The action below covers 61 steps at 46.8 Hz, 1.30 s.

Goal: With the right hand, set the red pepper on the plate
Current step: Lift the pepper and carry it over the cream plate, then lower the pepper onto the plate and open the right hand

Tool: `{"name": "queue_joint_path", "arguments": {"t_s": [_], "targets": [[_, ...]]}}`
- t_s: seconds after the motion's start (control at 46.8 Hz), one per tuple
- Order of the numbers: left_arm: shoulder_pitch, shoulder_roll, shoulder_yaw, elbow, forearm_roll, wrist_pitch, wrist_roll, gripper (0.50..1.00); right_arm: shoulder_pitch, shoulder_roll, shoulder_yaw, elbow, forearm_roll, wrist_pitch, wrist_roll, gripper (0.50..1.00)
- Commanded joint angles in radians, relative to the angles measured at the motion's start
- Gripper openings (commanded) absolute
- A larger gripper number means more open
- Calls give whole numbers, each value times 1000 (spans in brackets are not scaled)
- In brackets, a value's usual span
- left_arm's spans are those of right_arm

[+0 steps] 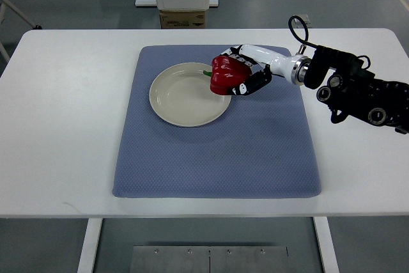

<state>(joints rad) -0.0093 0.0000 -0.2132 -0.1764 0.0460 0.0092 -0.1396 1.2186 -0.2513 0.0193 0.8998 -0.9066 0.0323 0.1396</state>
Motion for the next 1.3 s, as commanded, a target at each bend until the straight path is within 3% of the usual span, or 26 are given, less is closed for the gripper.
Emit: {"name": "queue_joint_path", "arguments": {"t_s": [0.0,0.534,0.834,1.282], "targets": [[0,0,0,0,0,0,0,1000,9,27,1,-5,2,0,-15,500],[0,0,0,0,0,0,0,1000,12,251,82,-110,21,-6,-166,500],[0,0,0,0,0,0,0,1000,-11,251,110,-151,22,-23,-216,500],[0,0,0,0,0,0,0,1000,-45,251,108,-151,22,-26,-219,500]]}}
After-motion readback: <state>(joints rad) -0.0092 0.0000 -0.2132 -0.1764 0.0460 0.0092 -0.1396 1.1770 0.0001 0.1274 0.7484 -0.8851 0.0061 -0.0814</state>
